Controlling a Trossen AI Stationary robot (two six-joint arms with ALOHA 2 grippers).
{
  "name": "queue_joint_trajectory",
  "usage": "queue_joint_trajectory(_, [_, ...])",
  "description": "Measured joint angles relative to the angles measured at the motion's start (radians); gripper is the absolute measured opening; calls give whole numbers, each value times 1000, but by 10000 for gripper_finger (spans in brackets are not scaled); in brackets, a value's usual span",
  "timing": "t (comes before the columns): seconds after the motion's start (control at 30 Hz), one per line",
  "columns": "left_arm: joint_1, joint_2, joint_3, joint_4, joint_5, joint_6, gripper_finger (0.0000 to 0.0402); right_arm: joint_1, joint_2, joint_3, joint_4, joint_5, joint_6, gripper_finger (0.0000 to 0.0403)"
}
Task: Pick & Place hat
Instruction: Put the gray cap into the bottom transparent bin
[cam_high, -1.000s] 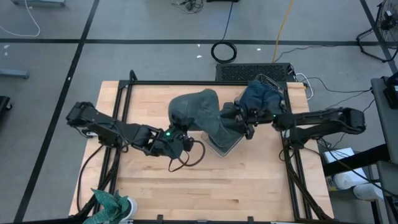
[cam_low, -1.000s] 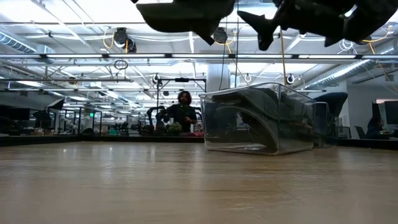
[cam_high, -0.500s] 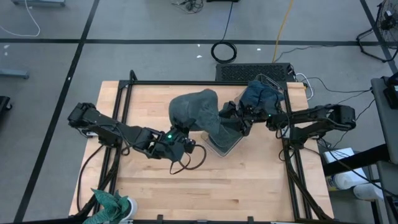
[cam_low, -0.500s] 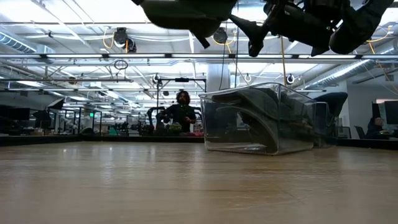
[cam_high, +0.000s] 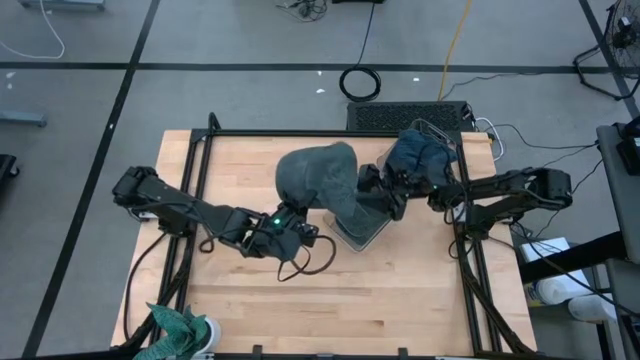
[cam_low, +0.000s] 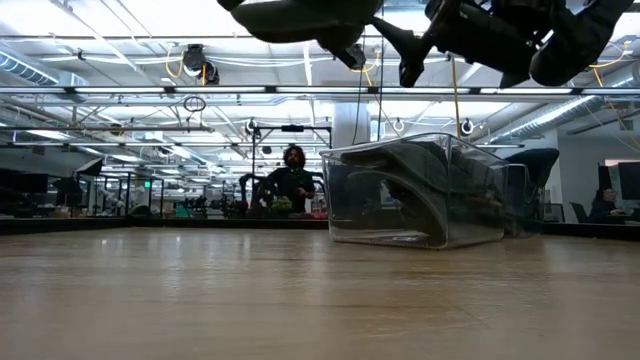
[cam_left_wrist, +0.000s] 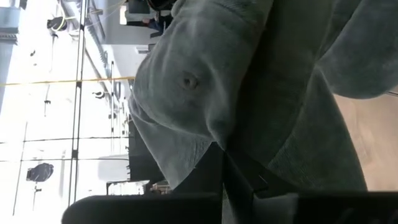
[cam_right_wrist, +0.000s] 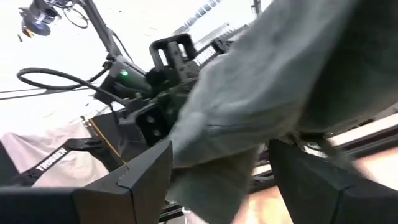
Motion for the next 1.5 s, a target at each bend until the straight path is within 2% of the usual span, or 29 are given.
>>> queue_joint_trajectory(0.33, [17, 12, 0, 0, 61, -44, 3, 24, 0, 0, 30, 4, -5, 254])
queue_joint_trajectory(0.57, [33, 33, -2, -7, 88, -61, 2, 28, 0, 0, 27, 77, -38, 254])
queue_joint_trajectory(0.77, [44, 40, -1, -3, 113, -76, 3, 28, 0, 0, 0, 80, -78, 247])
queue_joint_trajectory(0.93, [48, 39, 0, -1, 125, -99, 5, 28, 0, 0, -8, 82, -100, 191])
queue_joint_trajectory(1.2, [54, 39, 0, -1, 142, -174, 12, 28, 0, 0, -21, 81, -208, 18])
queue_joint_trajectory(1.33, [62, 39, 0, -1, 167, -338, 18, 27, -1, 0, -30, 68, -215, 12])
queue_joint_trajectory(1.43, [60, 39, 0, -8, 166, -459, 19, 14, -35, 0, -33, 2, -204, 8])
queue_joint_trajectory(1.5, [49, 34, 0, -54, 166, -514, 20, 10, -75, 0, -39, -3, -196, 8])
